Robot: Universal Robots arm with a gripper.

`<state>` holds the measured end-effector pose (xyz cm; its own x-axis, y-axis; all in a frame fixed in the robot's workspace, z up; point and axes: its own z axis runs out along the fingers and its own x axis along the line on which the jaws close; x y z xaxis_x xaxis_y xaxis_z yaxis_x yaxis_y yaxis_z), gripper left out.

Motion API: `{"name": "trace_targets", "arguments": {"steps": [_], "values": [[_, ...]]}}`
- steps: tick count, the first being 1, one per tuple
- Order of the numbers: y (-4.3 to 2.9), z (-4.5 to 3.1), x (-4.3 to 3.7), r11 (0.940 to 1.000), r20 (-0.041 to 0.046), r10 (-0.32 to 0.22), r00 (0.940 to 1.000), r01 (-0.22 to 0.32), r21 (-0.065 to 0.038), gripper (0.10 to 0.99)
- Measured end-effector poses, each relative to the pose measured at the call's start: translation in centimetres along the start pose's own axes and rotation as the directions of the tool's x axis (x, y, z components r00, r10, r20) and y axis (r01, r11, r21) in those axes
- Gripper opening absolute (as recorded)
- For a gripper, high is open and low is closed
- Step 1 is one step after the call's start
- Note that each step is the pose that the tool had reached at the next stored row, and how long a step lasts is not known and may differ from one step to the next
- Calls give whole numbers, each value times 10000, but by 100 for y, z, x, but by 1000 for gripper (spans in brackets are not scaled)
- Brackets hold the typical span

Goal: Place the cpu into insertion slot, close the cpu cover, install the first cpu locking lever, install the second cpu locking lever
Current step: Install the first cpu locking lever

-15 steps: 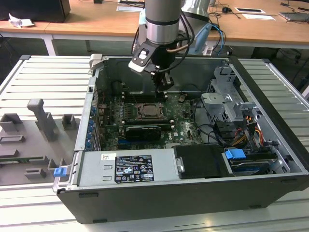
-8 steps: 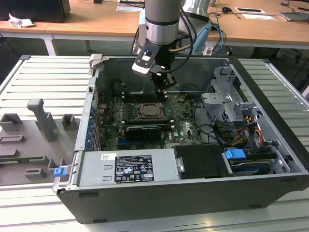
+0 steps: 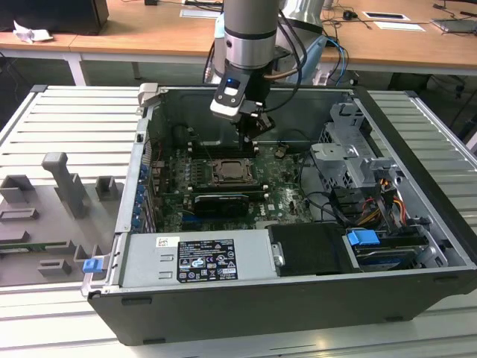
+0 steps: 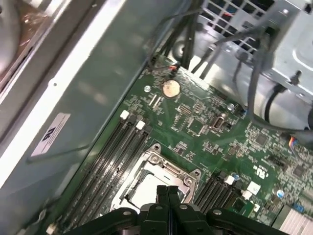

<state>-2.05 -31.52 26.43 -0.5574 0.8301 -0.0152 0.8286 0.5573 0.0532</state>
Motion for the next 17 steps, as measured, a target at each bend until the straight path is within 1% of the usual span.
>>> {"name": "trace_targets", "arguments": {"steps": [1,5,9,13,15,17], "values": [[0,0,0,9997,-12,-239,9997,239,-4,106],[0,0,0,9976,-37,-691,9976,691,-11,106],[-1,0,1,9945,-55,-1050,9945,1049,-19,106],[-3,0,2,9916,-68,-1295,9916,1295,-24,106],[-4,0,2,9876,-82,-1569,9876,1569,-30,106],[-5,0,3,9802,-103,-1980,9801,1980,-41,106]]}}
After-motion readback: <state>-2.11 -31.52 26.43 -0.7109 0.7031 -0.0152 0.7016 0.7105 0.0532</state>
